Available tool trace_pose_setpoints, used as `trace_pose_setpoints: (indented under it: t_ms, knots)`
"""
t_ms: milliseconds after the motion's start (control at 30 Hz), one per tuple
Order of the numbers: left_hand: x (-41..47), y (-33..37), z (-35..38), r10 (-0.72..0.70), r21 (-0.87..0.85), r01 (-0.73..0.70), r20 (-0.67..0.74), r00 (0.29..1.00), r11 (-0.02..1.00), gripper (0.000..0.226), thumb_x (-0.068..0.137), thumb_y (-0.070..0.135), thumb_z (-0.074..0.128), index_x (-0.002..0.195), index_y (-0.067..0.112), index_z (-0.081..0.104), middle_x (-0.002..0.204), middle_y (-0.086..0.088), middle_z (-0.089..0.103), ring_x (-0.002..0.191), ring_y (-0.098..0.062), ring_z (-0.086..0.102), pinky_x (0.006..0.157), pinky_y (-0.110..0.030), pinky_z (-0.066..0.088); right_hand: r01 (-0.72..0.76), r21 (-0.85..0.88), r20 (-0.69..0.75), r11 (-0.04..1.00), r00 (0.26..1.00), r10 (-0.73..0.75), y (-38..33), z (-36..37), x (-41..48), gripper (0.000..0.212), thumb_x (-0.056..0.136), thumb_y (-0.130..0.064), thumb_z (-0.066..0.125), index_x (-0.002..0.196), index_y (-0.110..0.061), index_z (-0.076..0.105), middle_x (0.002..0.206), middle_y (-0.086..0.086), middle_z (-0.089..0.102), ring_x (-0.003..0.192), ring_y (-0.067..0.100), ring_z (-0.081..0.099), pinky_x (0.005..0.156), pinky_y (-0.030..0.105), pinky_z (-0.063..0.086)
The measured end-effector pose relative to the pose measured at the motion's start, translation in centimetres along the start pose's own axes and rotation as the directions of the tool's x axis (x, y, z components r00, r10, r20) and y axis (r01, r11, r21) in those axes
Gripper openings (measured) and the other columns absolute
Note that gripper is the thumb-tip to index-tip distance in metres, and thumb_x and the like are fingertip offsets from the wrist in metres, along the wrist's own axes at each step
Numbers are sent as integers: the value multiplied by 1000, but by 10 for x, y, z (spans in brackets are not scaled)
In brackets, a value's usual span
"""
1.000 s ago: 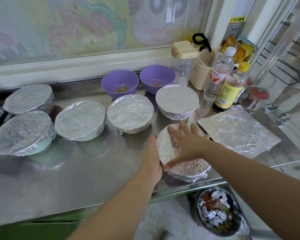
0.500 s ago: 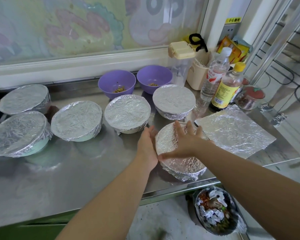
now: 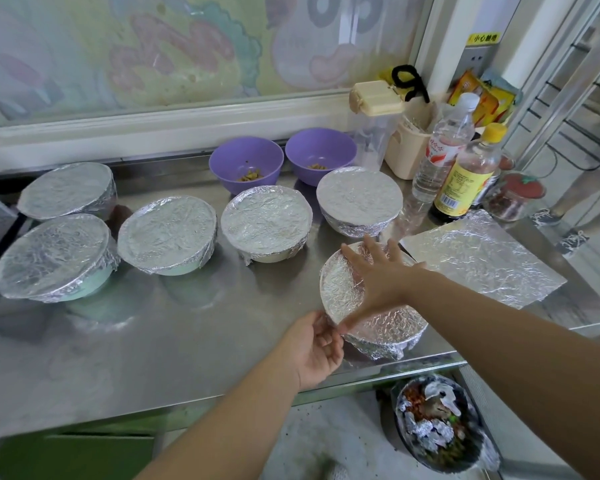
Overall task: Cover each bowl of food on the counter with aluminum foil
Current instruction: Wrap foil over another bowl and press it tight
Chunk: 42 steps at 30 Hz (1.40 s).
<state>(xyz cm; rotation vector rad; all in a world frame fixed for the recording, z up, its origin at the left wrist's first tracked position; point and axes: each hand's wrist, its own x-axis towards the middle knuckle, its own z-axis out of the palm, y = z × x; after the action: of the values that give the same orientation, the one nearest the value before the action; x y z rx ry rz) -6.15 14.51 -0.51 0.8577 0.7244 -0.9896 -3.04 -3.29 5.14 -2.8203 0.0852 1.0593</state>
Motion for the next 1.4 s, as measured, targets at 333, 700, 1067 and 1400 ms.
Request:
trace_pose_setpoints:
  t_ms: [333, 700, 1067, 1400]
  knots:
    - [-6, -12, -1, 40, -226, -26, 58, 998, 974, 38, 102, 26, 51, 70, 5, 55, 62, -8, 56, 48, -16, 57, 52, -26, 54, -6, 7, -20, 1000, 1000, 6, -1, 2, 2, 156, 35, -95, 67, 148, -50, -30, 159, -6, -40, 146, 43, -32, 101, 89, 7]
    - [-9, -8, 10, 89, -101, -98, -91, 992, 990, 23, 101, 5, 50, 80, -2, 56, 59, -12, 60, 63, -16, 57, 65, -30, 58, -6, -5, -17, 1000, 1000, 6, 1, 3, 3, 155, 38, -96, 67, 148, -50, -32, 159, -5, -41, 146, 43, -32, 102, 88, 7]
    - [-12, -2, 18, 168, -16, -173, -179, 969, 985, 15, 96, -7, 52, 85, -2, 62, 69, -12, 65, 65, -16, 60, 68, -28, 56, -10, -3, -14, 1000, 1000, 10, 0, 3, 4, 154, 40, -95, 67, 148, -49, -32, 158, -4, -43, 145, 43, -34, 101, 89, 6]
    - [-16, 16, 0, 316, 446, -301, 43, 948, 843, 23, 83, -15, 64, 99, 1, 68, 103, -18, 72, 102, -24, 68, 90, -28, 57, -19, -6, -9, 1000, 1000, 19, 0, 5, 6, 155, 40, -95, 67, 147, -48, -33, 157, -4, -45, 145, 44, -34, 103, 88, 5]
